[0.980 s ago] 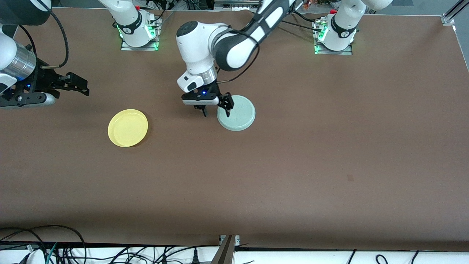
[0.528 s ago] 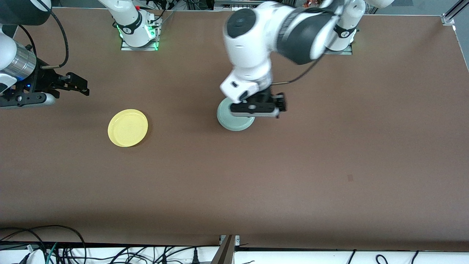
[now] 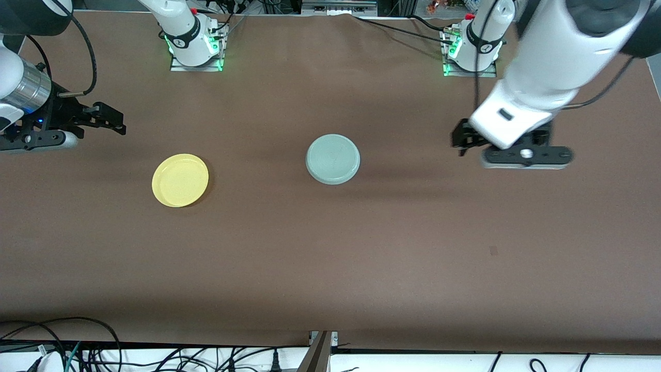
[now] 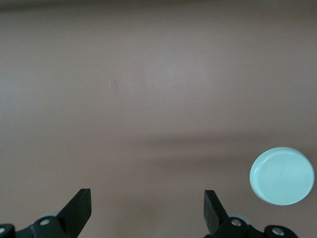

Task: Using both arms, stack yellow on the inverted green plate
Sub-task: 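Return the left gripper to rest while the right gripper reaches the yellow plate, then grasp the yellow plate rim with the right gripper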

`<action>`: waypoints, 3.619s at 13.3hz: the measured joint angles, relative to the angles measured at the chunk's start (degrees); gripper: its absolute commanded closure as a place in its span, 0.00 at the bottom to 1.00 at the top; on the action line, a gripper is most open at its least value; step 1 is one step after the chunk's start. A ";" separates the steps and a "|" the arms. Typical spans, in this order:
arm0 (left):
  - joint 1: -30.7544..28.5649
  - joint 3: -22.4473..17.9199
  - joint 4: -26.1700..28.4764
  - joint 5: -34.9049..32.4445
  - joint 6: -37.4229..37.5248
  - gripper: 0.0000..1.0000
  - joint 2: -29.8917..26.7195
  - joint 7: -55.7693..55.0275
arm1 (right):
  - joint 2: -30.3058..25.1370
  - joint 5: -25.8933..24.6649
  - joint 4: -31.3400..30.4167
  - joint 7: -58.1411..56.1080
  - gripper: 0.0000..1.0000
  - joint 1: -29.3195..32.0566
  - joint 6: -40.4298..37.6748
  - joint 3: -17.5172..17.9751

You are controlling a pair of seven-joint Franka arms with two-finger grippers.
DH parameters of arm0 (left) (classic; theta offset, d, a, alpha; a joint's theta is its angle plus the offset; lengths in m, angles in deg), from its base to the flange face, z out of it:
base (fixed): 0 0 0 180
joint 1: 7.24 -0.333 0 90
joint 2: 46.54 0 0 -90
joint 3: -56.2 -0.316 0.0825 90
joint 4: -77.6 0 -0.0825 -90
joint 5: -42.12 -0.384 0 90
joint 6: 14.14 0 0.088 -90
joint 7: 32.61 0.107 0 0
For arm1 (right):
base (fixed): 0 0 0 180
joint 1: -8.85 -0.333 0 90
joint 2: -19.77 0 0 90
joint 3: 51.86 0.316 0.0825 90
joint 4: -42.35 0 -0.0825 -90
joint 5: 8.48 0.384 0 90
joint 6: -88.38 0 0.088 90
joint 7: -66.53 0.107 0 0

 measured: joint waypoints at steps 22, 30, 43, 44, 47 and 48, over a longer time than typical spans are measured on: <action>-10.56 0.18 29.10 0.23 -15.63 0.00 -13.11 10.20 | 8.20 -0.63 -0.17 -0.15 0.00 0.79 7.49 -3.74; -11.48 0.21 29.14 0.23 -15.63 0.00 -13.30 11.47 | 19.05 -1.28 -10.80 -3.16 0.00 1.06 20.64 -4.54; -11.56 0.33 29.17 0.23 -15.63 0.00 -13.30 11.54 | 22.70 1.60 -28.54 -10.08 0.81 3.62 48.55 -7.01; -11.56 0.34 29.17 0.23 -15.63 0.00 -13.30 11.55 | 23.05 2.73 -28.53 -10.24 0.98 3.63 48.77 -7.00; -11.57 0.35 29.17 0.23 -15.63 0.00 -13.30 11.55 | 23.43 5.14 -28.52 -10.33 1.00 3.63 49.05 -6.96; -11.57 0.35 29.17 0.23 -15.63 0.00 -13.30 11.55 | 23.16 5.46 -28.50 -10.33 1.00 3.64 48.77 -6.93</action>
